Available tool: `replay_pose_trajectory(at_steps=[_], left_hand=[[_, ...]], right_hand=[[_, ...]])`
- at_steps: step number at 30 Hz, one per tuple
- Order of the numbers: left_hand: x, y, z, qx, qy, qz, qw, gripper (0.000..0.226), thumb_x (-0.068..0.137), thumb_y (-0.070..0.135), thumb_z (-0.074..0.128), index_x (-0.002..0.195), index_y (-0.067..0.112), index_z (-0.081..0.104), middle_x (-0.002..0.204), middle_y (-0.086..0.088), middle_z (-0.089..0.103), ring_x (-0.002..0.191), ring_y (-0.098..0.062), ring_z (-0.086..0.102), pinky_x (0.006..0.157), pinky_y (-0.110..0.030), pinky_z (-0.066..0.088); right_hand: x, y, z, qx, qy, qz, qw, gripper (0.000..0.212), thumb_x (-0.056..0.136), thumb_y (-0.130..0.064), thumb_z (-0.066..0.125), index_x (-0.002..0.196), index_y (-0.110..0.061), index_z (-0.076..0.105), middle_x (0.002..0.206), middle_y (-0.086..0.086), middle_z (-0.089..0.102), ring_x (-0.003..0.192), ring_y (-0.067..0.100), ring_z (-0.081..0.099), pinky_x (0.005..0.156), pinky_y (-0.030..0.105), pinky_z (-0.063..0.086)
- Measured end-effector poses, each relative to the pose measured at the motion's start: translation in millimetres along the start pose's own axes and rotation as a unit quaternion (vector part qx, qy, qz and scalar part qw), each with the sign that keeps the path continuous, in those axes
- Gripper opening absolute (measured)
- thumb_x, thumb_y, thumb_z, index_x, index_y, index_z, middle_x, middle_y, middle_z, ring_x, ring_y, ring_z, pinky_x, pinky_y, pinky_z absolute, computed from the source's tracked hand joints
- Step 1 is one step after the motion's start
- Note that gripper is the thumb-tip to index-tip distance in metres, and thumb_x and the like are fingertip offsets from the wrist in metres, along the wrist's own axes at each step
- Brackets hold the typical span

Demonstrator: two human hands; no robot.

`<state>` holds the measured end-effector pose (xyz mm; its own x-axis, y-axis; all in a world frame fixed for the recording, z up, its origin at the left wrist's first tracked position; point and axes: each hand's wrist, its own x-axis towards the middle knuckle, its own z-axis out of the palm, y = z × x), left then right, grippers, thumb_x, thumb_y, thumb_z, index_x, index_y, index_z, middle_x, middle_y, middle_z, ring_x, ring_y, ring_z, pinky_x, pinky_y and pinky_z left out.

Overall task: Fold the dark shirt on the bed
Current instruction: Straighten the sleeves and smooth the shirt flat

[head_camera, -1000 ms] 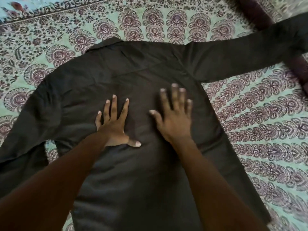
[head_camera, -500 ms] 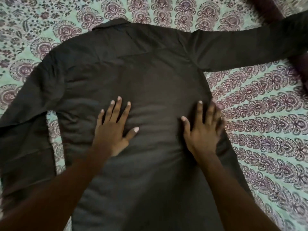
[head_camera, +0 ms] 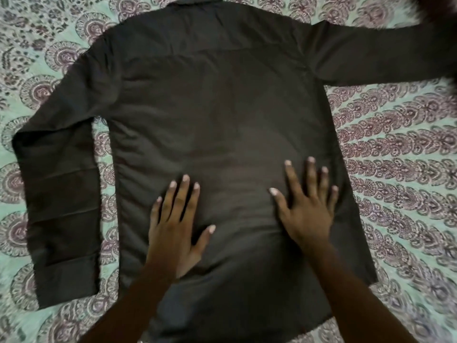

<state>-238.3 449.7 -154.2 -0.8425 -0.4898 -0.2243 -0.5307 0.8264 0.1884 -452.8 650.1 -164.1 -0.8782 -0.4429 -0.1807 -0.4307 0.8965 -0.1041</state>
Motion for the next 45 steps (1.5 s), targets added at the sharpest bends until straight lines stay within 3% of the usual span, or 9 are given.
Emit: replay_pose_trajectory(at_steps=[5,11,13,22,24,29,31,39,45], left_hand=[[-45.1,21.8,22.9,0.025,-0.054,0.051,0.997,0.097,0.090,0.075,0.043,0.167,0.024,0.012,0.176,-0.003,0.001,0.162,-0.030,0.006,0.126,-0.060,0.015],[-158.7,28.2,38.4,-0.006,-0.087,0.194,0.977,0.095,0.087,0.077,0.051,0.165,0.027,0.026,0.175,0.004,0.011,0.159,-0.030,0.021,0.122,-0.058,0.024],[-157.1,20.3,30.4,-0.040,-0.070,0.184,0.980,0.087,0.093,0.073,0.045,0.165,0.030,0.025,0.175,0.006,0.011,0.160,-0.024,0.018,0.124,-0.051,0.022],[-128.6,-32.0,26.5,0.016,-0.026,0.019,0.999,0.087,0.092,0.073,0.036,0.166,0.030,0.018,0.176,-0.003,0.002,0.161,-0.036,0.006,0.126,-0.061,0.013],[-159.8,-30.2,34.8,0.020,-0.029,0.043,0.998,0.090,0.090,0.074,0.037,0.165,0.027,0.023,0.176,-0.005,0.006,0.161,-0.038,0.009,0.124,-0.064,0.016],[-208.0,-23.2,44.9,-0.003,-0.037,0.023,0.999,0.095,0.083,0.079,0.045,0.164,0.031,0.028,0.175,-0.002,0.011,0.161,-0.037,0.008,0.122,-0.067,0.015],[-210.8,-14.3,43.5,-0.014,-0.040,0.000,0.999,0.094,0.083,0.081,0.043,0.164,0.034,0.028,0.176,0.001,0.009,0.161,-0.035,0.004,0.122,-0.069,0.013],[-186.1,-15.2,43.3,-0.006,-0.027,-0.047,0.999,0.093,0.084,0.086,0.032,0.164,0.038,0.023,0.176,0.001,-0.003,0.160,-0.042,0.000,0.120,-0.072,0.015],[-195.7,-17.9,41.9,-0.004,-0.028,-0.043,0.999,0.104,0.077,0.094,0.036,0.164,0.039,0.021,0.176,-0.002,-0.004,0.160,-0.044,0.002,0.120,-0.072,0.018]], right_hand=[[-30.0,43.8,-10.6,0.045,-0.017,0.143,0.989,0.083,0.095,-0.084,0.021,0.164,-0.045,-0.001,0.175,0.014,-0.008,0.160,0.042,-0.010,0.126,0.066,0.001],[-54.7,-57.5,16.7,0.024,0.003,-0.156,0.987,0.072,0.099,-0.073,0.039,0.163,-0.050,0.016,0.176,0.002,-0.007,0.162,0.032,-0.008,0.126,0.063,0.007],[-76.2,-56.0,26.1,0.007,-0.007,-0.170,0.985,0.068,0.099,-0.075,0.034,0.161,-0.055,0.015,0.176,-0.004,-0.004,0.162,0.028,-0.004,0.126,0.063,0.011],[-144.1,67.4,-1.2,0.091,-0.032,0.261,0.960,0.084,0.091,-0.087,0.022,0.163,-0.048,0.001,0.175,0.009,-0.009,0.159,0.042,-0.011,0.126,0.064,-0.003],[-136.9,46.5,-1.4,0.054,0.010,0.211,0.976,0.088,0.093,-0.086,0.024,0.166,-0.040,0.004,0.174,0.016,-0.010,0.159,0.042,-0.012,0.126,0.065,-0.004],[-130.3,-34.3,19.5,-0.007,-0.008,-0.186,0.983,0.075,0.096,-0.079,0.036,0.162,-0.052,0.011,0.176,0.000,-0.010,0.161,0.032,-0.011,0.127,0.064,0.008],[-144.4,-32.0,28.6,-0.025,-0.021,-0.218,0.975,0.074,0.096,-0.079,0.033,0.162,-0.053,0.012,0.176,-0.002,-0.008,0.162,0.029,-0.007,0.125,0.063,0.013],[-219.1,77.6,14.2,0.038,-0.003,0.107,0.994,0.077,0.093,-0.082,0.028,0.161,-0.055,0.004,0.176,-0.007,-0.007,0.162,0.026,-0.004,0.126,0.063,0.013],[-189.4,67.3,5.1,0.048,0.020,0.059,0.997,0.082,0.094,-0.082,0.031,0.164,-0.048,0.005,0.176,0.004,-0.011,0.162,0.031,-0.009,0.127,0.060,0.003]])
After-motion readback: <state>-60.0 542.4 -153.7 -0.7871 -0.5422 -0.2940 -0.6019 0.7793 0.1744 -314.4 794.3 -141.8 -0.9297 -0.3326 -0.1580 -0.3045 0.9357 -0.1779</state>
